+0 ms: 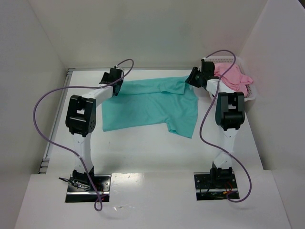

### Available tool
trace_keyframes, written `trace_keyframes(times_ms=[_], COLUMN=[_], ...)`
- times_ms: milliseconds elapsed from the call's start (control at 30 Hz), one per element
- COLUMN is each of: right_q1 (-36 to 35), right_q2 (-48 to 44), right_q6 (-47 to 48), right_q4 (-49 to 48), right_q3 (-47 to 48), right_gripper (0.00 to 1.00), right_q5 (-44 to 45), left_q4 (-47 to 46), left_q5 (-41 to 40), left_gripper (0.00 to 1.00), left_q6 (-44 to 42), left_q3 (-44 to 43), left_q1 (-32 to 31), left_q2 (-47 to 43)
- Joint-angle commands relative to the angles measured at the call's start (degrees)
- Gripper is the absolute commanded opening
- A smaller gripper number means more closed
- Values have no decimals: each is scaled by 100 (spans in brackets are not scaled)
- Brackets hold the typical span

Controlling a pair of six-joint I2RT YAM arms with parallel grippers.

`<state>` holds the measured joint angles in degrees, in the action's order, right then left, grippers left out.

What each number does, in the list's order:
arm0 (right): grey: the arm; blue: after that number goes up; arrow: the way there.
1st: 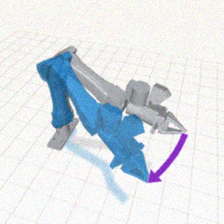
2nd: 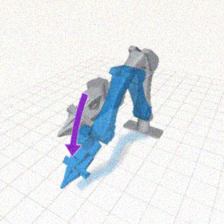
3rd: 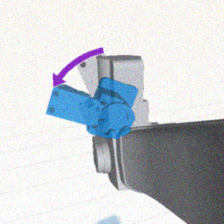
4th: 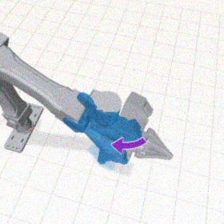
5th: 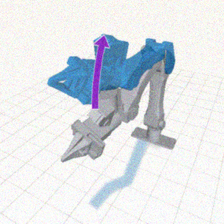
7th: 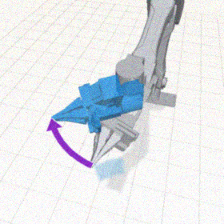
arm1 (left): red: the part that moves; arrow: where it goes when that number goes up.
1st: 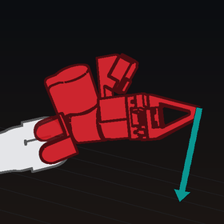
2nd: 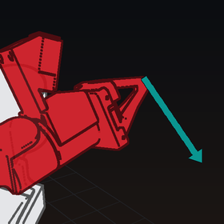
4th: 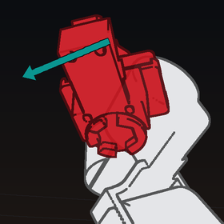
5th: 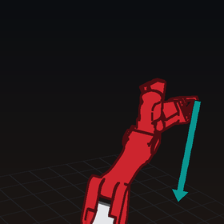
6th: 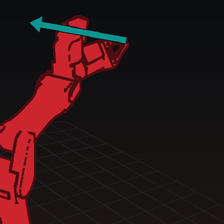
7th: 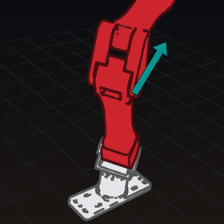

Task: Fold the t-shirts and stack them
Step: Fold the flattened tshirt in 1/3 of the way

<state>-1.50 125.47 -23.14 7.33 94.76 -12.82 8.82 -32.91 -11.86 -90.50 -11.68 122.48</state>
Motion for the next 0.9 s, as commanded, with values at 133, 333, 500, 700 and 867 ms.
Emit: trace_keyframes(times_ms=[133, 333, 500, 700, 867], right_q1=[35, 35, 35, 35, 35], right_q2=[-155, 30, 30, -23, -84], right_q6=[20, 134, 187, 134, 81], right_q4=[-417, -224, -100, -188, -241], right_q3=[-116, -1, -54, -353, -476], right_gripper=[45, 45, 45, 45, 47], right_q5=[-431, -380, -213, -326, -379], left_q4=[-170, -240, -346, -223, -170], left_q5=[197, 741, 1111, 1111, 1225], left_gripper=[79, 83, 86, 98, 100], left_q6=[710, 992, 1343, 1537, 1590], left_q3=[-284, -303, -257, -644, -697], left_q1=[105, 219, 395, 448, 448], left_q2=[-321, -320, -400, -84, -31])
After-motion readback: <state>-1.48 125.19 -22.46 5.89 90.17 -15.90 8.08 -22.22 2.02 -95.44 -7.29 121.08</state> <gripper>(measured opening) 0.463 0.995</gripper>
